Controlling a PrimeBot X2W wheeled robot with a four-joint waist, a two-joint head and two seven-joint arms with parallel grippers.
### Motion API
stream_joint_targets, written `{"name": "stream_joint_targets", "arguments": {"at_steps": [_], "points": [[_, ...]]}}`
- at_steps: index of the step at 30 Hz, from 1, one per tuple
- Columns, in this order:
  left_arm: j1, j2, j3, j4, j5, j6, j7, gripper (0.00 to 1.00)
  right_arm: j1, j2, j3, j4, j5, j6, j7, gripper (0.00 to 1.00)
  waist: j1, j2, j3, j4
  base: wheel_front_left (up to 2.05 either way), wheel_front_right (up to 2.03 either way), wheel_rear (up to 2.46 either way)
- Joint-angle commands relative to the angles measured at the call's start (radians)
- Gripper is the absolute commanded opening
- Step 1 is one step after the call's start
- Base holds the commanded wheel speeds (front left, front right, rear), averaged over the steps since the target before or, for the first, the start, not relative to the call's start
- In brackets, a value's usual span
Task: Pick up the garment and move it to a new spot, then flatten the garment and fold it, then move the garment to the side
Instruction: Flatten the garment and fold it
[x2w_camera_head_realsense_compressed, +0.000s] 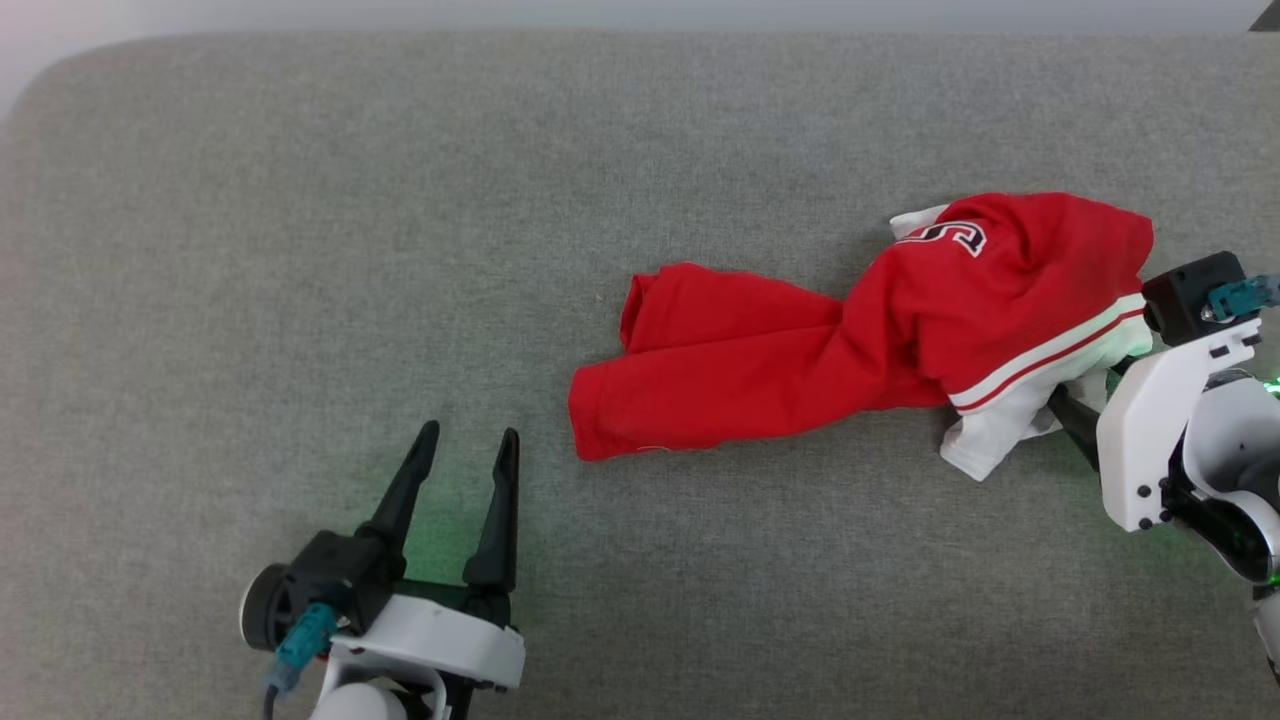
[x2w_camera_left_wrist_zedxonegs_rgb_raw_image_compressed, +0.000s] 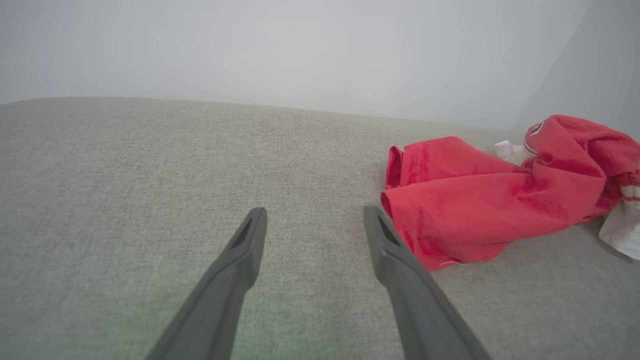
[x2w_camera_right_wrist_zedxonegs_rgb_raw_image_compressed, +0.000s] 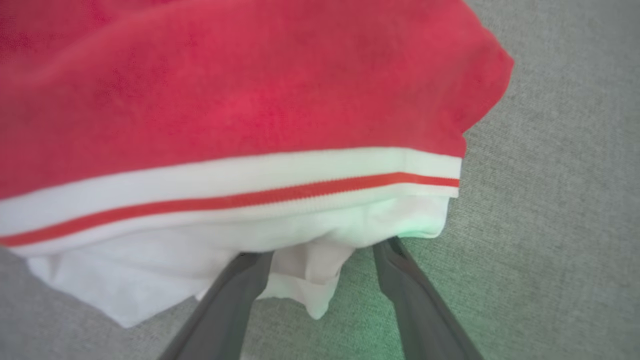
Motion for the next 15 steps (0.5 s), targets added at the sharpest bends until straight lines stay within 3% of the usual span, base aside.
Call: {"name": "stream_joint_targets", "arguments": {"at_steps": [1,3,11,15], "points": [[-0.012,-0.002,-0.002,0.003,-0.006,-0.004,0.000,1.00,-0.017,0.002,0.005,0.007,0.001,-0.001,-0.011,0.22,0.0000,-0.0001,0.008,0.001,0.00,0.00,0.00],[-0.018,-0.002,-0.002,0.006,-0.009,-0.004,0.000,1.00,-0.021,-0.005,0.018,0.017,-0.002,-0.001,-0.011,0.00,0.0000,-0.0001,0.012,0.001,0.00,0.00,0.00],[-0.015,-0.002,0.021,0.002,-0.017,-0.004,0.000,1.00,-0.021,-0.026,-0.003,-0.004,0.000,-0.001,-0.080,0.00,0.0000,-0.0001,0.018,-0.022,0.00,0.00,0.00],[-0.013,-0.002,0.032,-0.007,-0.021,-0.004,0.000,1.00,0.036,-0.080,-0.051,-0.066,-0.007,-0.001,-0.091,0.00,0.0000,-0.0001,0.025,-0.042,0.00,0.00,0.00]]}}
